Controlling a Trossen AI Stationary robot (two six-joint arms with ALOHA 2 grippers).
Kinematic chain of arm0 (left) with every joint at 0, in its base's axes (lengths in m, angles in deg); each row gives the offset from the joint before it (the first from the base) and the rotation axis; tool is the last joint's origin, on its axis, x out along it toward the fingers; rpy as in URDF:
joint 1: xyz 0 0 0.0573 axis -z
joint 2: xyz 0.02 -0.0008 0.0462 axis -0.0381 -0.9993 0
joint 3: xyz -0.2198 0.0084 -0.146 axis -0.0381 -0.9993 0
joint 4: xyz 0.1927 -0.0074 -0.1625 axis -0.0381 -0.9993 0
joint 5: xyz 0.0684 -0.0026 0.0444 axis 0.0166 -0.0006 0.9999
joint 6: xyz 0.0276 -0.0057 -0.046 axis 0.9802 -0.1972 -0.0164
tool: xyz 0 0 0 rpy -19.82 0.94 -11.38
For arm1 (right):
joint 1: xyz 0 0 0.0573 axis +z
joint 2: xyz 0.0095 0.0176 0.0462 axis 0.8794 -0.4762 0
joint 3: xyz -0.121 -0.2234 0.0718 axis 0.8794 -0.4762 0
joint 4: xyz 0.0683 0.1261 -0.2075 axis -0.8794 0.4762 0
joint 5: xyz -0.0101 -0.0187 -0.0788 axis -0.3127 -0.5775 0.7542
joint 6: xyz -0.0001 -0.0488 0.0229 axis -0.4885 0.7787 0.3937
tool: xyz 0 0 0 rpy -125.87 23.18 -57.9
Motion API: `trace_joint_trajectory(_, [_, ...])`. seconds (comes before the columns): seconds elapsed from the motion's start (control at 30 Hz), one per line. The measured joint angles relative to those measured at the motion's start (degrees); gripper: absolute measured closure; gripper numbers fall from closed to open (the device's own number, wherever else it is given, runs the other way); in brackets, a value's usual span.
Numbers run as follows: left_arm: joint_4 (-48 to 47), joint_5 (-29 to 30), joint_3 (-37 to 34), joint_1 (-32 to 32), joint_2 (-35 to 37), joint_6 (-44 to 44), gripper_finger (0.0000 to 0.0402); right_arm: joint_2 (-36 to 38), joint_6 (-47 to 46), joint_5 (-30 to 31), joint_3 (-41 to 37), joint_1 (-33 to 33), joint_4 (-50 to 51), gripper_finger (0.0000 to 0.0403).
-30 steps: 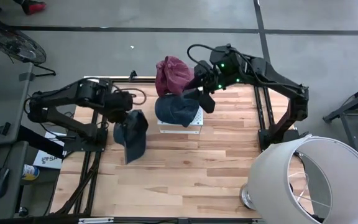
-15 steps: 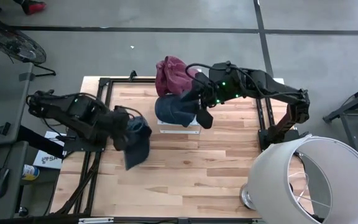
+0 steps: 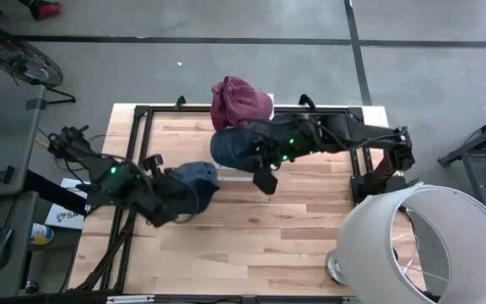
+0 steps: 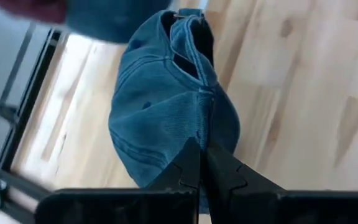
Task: Pick & Place hat
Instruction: Stack the blue cap on top of the other blue cap on the shelf
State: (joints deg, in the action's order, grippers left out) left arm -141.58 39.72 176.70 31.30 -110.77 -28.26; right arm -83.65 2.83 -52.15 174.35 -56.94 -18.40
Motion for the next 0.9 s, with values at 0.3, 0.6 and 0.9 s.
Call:
trace_joint_trajectory(0.3, [4.16,4.28,0.78,9.11,-0.81,2.92,0.0401,-2.93,3.71,0.59,0.00,2.75,0.00,0.0233])
trace_joint_trajectory(0.6, [8.55,8.66,8.87,16.59,-0.79,3.86,0.0401,-3.43,11.38,0.55,0.00,3.04,0.19,0.0233])
trace_joint_trajectory(0.9, [17.35,11.64,17.50,20.23,-0.79,10.65,0.0401,-3.44,15.11,-1.55,0.00,3.06,1.27,0.0233])
